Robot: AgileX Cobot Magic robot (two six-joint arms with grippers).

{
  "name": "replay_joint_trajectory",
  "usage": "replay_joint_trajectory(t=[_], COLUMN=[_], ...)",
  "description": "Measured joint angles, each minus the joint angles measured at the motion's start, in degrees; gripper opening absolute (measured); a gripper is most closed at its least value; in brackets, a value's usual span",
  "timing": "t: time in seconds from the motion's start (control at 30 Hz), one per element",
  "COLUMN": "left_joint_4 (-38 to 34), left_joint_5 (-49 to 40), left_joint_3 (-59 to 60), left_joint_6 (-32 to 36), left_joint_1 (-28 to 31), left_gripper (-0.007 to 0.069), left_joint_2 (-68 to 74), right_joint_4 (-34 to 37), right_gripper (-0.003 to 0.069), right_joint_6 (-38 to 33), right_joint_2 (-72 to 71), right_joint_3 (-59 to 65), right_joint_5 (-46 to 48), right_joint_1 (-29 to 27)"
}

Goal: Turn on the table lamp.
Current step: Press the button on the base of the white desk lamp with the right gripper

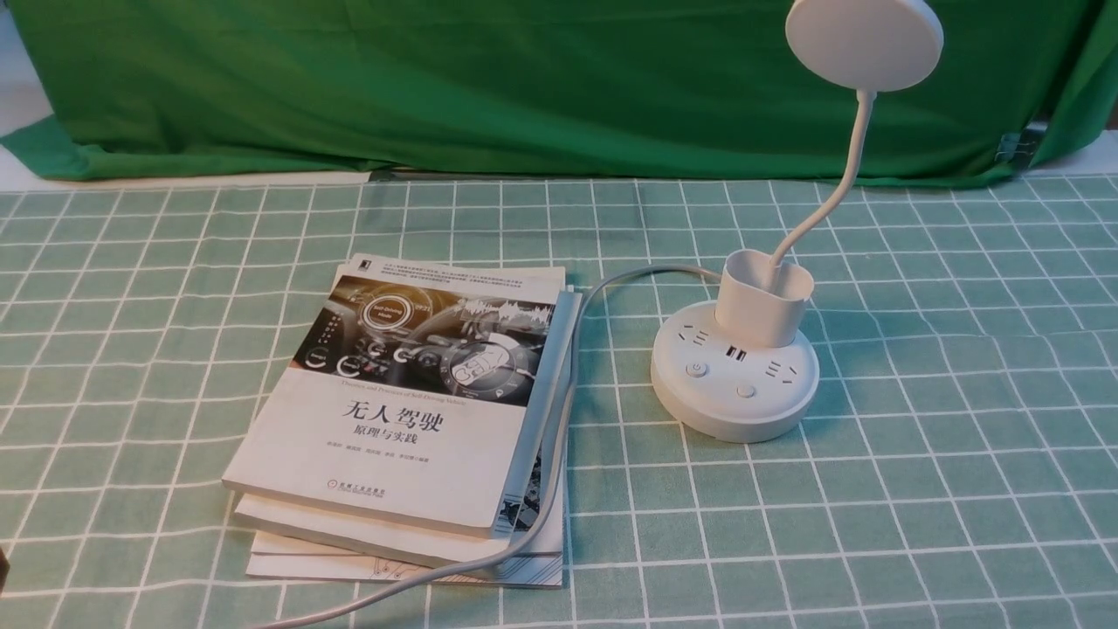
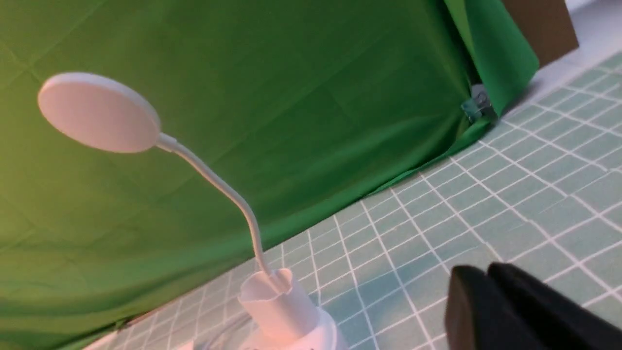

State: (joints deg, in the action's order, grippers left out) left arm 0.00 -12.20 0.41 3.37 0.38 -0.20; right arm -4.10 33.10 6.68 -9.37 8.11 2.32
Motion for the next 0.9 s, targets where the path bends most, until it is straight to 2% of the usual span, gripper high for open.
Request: replay_joint_trajectory(t=[0.03, 0.23, 0.33, 0.5, 0.57, 0.63, 0.8, 0.9], left_joint_4=[0.0, 0.0, 0.0, 0.0, 0.0, 0.0, 0.0, 0.0], left_joint_5=[0.0, 0.0, 0.0, 0.0, 0.0, 0.0, 0.0, 0.0], left_joint_3=[0.0, 0.0, 0.0, 0.0, 0.0, 0.0, 0.0, 0.0], left_joint_6=[0.0, 0.0, 0.0, 0.0, 0.0, 0.0, 0.0, 0.0], left_joint_1=[0.0, 0.0, 0.0, 0.0, 0.0, 0.0, 0.0, 0.0], left_gripper=[0.0021, 0.0021, 0.0021, 0.0021, 0.0021, 0.0021, 0.0021, 0.0021], left_joint_2=[0.0, 0.0, 0.0, 0.0, 0.0, 0.0, 0.0, 0.0], right_joint_4=[0.0, -0.2, -0.2, 0.2, 3.0, 7.4, 22.7, 27.3], right_gripper=[0.0029, 0.0027, 0.0027, 0.0027, 0.0027, 0.0027, 0.0027, 0.0027], right_joint_6=[-5.1, -25.6, -33.1, -36.6, -38.5, -41.9, -55.4, -57.9], right_joint_2=[4.8, 26.4, 38.3, 51.8, 57.5, 61.8, 72.5, 75.8], right_joint_3=[-4.6, -25.2, -33.3, -37.8, -38.0, -38.1, -40.3, -41.3], right_joint_5=[4.4, 23.8, 29.3, 28.2, 25.5, 23.9, 24.7, 23.8], right_joint_1=[1.2, 6.3, 8.9, 12.7, 14.4, 15.4, 15.9, 15.9])
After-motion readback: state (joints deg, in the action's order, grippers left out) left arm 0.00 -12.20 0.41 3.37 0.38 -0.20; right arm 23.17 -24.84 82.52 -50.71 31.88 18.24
